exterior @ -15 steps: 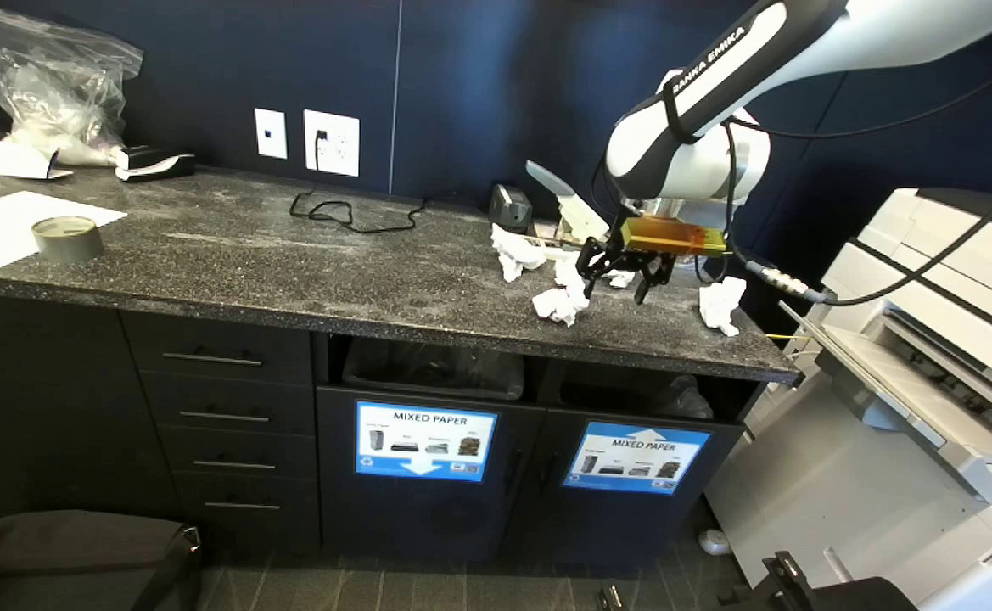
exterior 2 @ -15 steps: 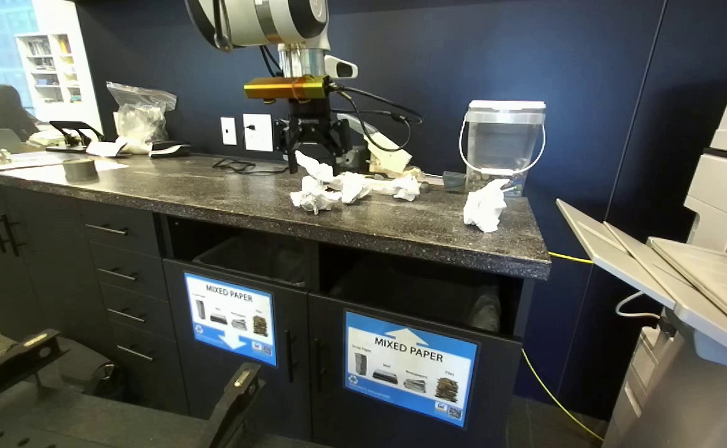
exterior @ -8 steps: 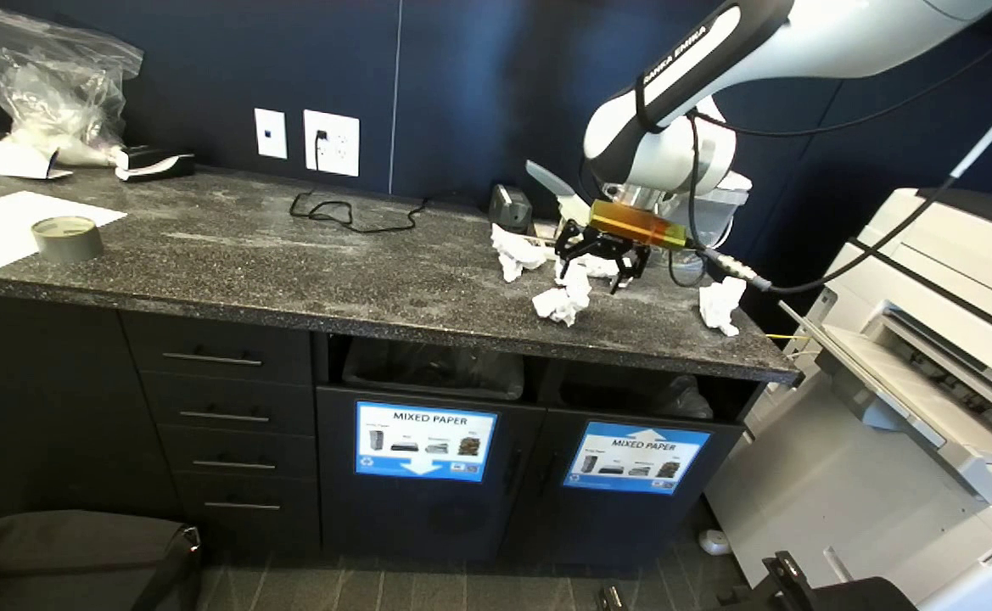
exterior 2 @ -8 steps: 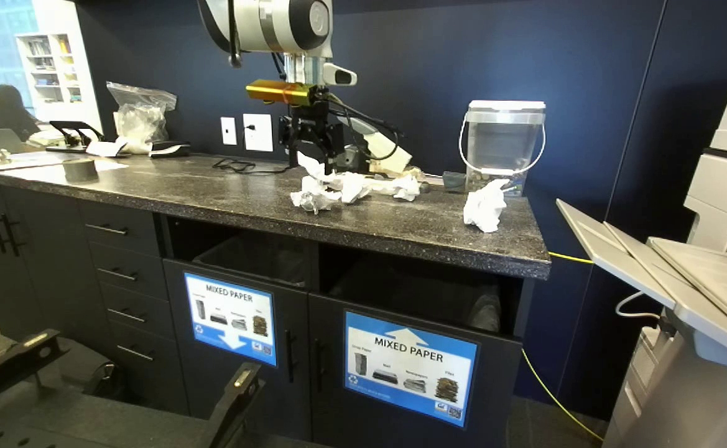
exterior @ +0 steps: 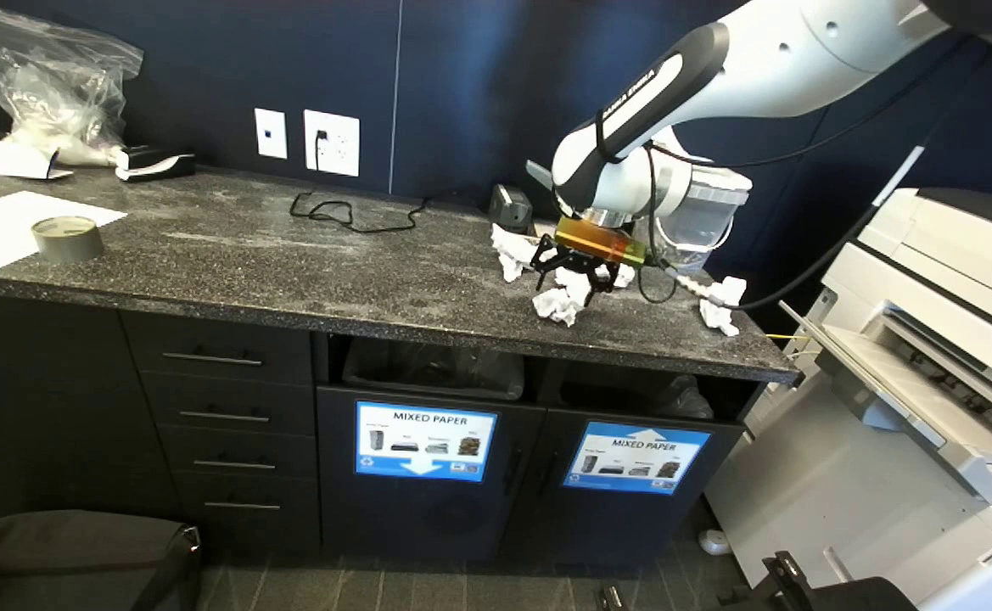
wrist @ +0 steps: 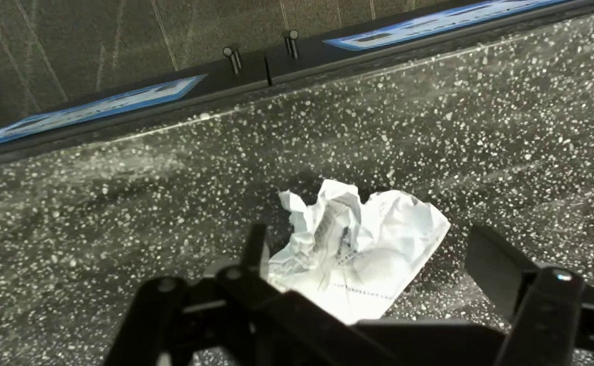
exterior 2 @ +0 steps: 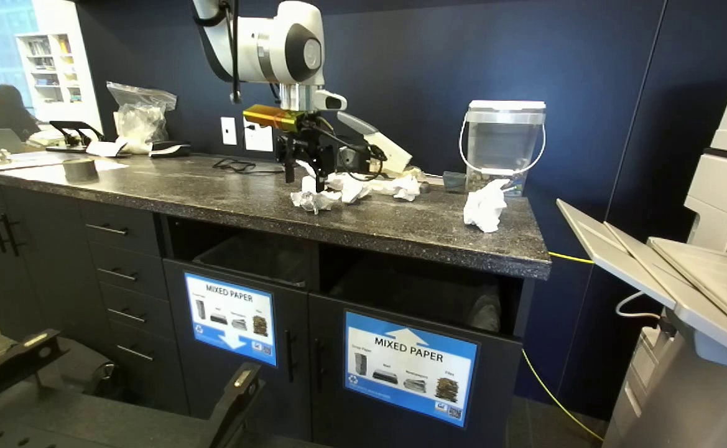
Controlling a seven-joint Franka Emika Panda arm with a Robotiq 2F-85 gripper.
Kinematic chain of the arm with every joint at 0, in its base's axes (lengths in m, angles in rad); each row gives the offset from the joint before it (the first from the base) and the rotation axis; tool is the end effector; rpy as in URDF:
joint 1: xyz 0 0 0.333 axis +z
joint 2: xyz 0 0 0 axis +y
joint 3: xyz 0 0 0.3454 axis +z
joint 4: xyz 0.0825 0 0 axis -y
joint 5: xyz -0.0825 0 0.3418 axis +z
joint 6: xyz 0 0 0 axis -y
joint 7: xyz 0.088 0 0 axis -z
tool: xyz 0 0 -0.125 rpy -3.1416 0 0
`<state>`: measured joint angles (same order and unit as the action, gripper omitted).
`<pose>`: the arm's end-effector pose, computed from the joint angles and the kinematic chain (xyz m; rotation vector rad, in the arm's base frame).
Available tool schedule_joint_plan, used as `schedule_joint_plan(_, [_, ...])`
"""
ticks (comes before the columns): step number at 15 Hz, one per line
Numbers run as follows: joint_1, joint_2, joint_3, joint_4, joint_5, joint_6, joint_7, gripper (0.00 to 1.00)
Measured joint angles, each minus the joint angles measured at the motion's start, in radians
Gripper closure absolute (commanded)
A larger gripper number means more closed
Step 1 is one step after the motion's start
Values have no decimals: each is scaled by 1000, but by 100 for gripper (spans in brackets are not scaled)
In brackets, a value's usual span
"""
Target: Put the tissues in the rubbish bin.
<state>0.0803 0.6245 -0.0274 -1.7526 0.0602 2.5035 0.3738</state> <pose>0.6670 0.0379 0.2626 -3.0365 0.5538 -0.1840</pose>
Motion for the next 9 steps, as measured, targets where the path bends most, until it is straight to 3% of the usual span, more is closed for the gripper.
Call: schedule_joint_plan(9, [52, 142, -81, 104, -13, 15, 71, 0])
